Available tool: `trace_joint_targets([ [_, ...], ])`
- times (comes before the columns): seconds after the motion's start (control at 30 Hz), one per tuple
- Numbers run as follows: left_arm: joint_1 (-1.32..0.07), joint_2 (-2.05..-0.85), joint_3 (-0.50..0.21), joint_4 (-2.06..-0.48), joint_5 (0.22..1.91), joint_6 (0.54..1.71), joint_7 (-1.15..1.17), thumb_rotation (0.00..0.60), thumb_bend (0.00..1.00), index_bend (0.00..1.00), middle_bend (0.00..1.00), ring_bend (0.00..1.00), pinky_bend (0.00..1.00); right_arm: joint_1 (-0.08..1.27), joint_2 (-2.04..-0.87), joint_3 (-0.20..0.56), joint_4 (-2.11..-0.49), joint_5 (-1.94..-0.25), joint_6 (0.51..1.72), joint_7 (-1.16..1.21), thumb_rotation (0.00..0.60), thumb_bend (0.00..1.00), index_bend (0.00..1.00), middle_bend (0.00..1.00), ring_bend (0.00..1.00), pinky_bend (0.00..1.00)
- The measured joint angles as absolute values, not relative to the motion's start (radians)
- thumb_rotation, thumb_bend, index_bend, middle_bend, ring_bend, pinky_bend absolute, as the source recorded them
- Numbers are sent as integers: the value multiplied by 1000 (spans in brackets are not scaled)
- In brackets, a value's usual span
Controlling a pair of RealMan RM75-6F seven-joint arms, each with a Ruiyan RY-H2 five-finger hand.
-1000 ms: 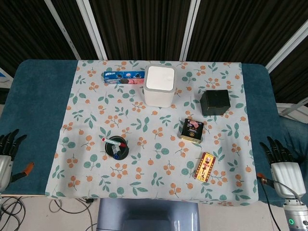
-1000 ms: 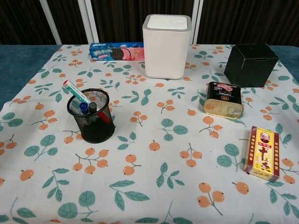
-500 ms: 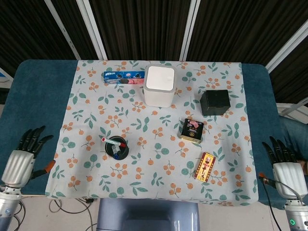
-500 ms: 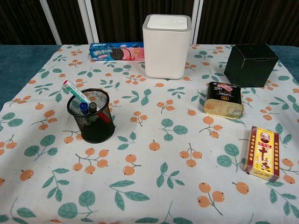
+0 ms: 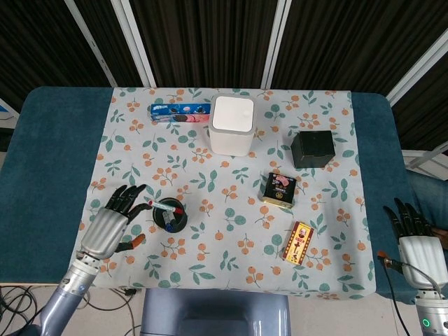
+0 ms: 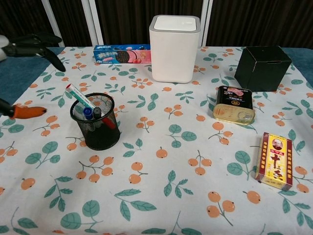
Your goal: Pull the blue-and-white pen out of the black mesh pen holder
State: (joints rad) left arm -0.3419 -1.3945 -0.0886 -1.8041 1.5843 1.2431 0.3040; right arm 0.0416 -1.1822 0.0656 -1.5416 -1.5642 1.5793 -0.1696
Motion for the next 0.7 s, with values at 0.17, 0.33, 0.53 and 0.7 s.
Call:
trace_joint_targets([
  [0.17,-371,-1500,-97,-1748,1550,1224,320,600,259,353,0,0,0,41,-1182,66,-1543,-1565,1580,-171,600,192,132,0,65,202],
  [0.33,-392,-1549,-94,-1695,1537,1215,300,600,262,409,0,0,0,41,-1182,67,-1544,-1561,1578,-169,600,193,131,0,65,202],
  [0.53,-399,-1569,-87,-1668,1535,1224,279,600,304,452,0,0,0,41,-1182,68,-1546,-1558,1577,-169,600,192,131,0,65,202],
  [0.7,-401,-1575,-83,-1652,1528,1231,281,600,307,466,0,0,0,41,-1182,68,-1548,-1557,1577,-172,600,192,131,0,65,202],
])
